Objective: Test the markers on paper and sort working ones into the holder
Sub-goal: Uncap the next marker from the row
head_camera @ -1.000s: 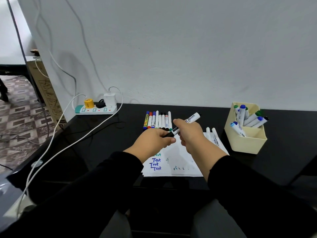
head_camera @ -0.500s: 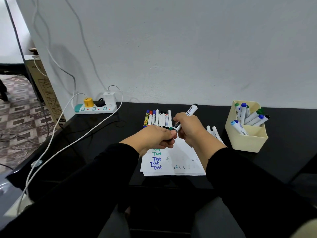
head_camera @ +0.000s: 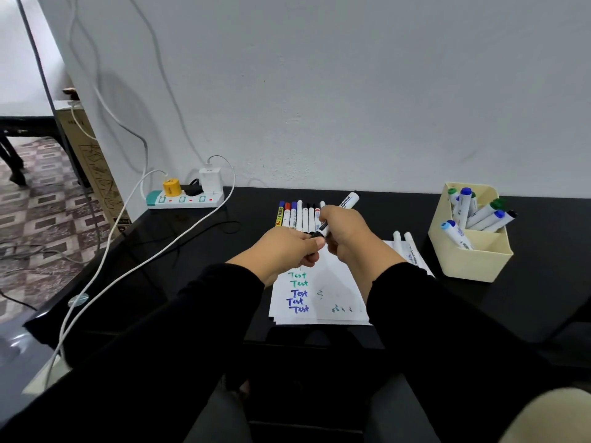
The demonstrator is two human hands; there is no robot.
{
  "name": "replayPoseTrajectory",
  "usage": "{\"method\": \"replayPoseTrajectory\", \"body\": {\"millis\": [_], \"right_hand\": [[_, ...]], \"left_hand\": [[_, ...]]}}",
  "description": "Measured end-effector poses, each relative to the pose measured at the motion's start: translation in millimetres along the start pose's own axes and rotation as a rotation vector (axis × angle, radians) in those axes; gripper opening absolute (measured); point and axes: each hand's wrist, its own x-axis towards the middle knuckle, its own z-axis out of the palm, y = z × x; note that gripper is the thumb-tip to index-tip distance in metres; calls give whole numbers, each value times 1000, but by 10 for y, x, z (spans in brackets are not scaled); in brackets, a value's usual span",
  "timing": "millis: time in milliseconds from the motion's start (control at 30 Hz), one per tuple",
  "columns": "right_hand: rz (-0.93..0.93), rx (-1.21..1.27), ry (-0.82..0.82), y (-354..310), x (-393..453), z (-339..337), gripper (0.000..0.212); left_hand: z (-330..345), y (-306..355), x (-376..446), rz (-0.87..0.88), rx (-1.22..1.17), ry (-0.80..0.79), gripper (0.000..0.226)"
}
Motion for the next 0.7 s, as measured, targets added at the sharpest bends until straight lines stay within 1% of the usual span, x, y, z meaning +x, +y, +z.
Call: {"method": "replayPoseTrajectory", "body": {"millis": [67,100,167,233,300,333,400,467,533,600,700], "right_hand": [[-25,14,-47,24,31,13,16],[-28,13,-54,37,48,29,13],[-1,1,-31,65,88,109,7],[24,35,30,78,169,111,3],[43,124,146,57,298,-47,12],[58,133,191,50,362,-159,13],[89,108,186,36,432,-292,2],[86,69,151,71,457,-293,10],[82,63,115,139,472,-234,15],[91,101,120,205,503,-234,25],[130,160,144,250,596,-300,40]], "left_hand": [[-29,4,-36,-65,-158,-60,17],[-31,0,-34,-81,-180,-60,17],[-21,-16,-11,-65,-93,-1,19],[-27,-44,-11,-8,106,82,21],[-65,-141,-30,23,277,108,20],[-94,-217,-35,18,283,108,20],[-175,-319,-41,-11,205,130,17],[-181,-370,16,-12,171,152,19],[-121,-370,93,15,197,141,24],[-56,-357,153,14,259,115,28],[-44,-425,257,-67,370,62,30]]}}
